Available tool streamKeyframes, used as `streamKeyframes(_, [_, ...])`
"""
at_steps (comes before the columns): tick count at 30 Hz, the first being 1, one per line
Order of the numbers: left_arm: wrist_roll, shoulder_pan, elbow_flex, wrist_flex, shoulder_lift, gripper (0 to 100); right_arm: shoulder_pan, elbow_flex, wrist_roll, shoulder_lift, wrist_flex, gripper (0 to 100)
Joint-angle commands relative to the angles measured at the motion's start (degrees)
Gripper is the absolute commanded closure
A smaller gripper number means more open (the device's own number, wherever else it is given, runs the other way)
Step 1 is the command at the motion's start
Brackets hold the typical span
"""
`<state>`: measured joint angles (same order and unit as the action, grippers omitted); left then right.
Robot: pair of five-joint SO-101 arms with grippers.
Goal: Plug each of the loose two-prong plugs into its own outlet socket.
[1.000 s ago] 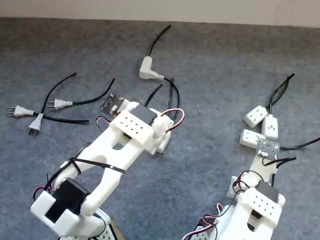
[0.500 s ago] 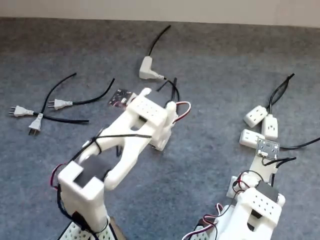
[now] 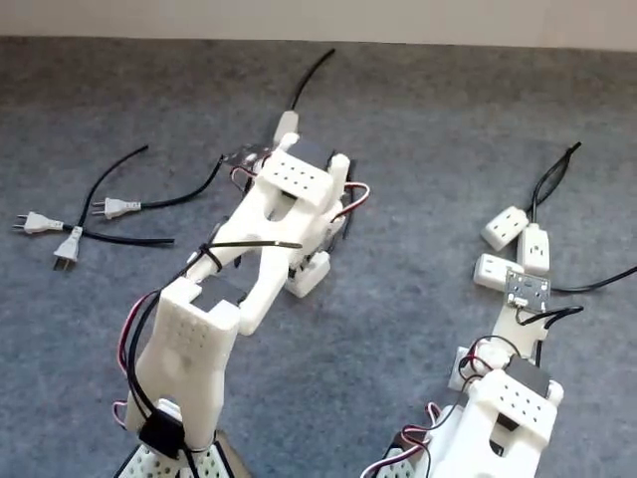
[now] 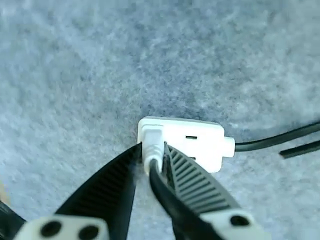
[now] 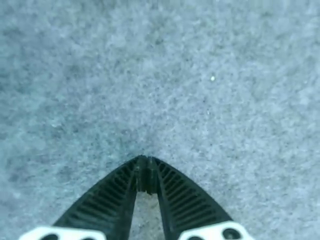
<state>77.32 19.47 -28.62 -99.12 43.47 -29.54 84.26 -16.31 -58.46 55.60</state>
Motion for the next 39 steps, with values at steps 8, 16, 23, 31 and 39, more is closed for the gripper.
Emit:
streamKeyframes(8, [-19.7,14.8,0.7,-0.6,2.6,99,-0.5,0.1,0.5,0.3,-1.5,99.1])
streamKeyframes(16, [-24.7,14.2,8.0,-1.3,2.9,99,-0.6,0.0,0.5,0.2,-1.5,99.1])
streamKeyframes(23, [-41.1,5.3,7.2,-1.3,2.9,99,-0.6,0.0,0.5,0.2,-1.5,99.1])
streamKeyframes(31, [-62.0,2.8,7.3,-1.7,2.5,91,-0.5,0.0,0.5,0.2,-1.5,99.1])
streamKeyframes(39, [-74.8,3.8,6.5,-1.8,-2.6,84,-0.4,0.0,0.5,0.2,-1.6,99.1])
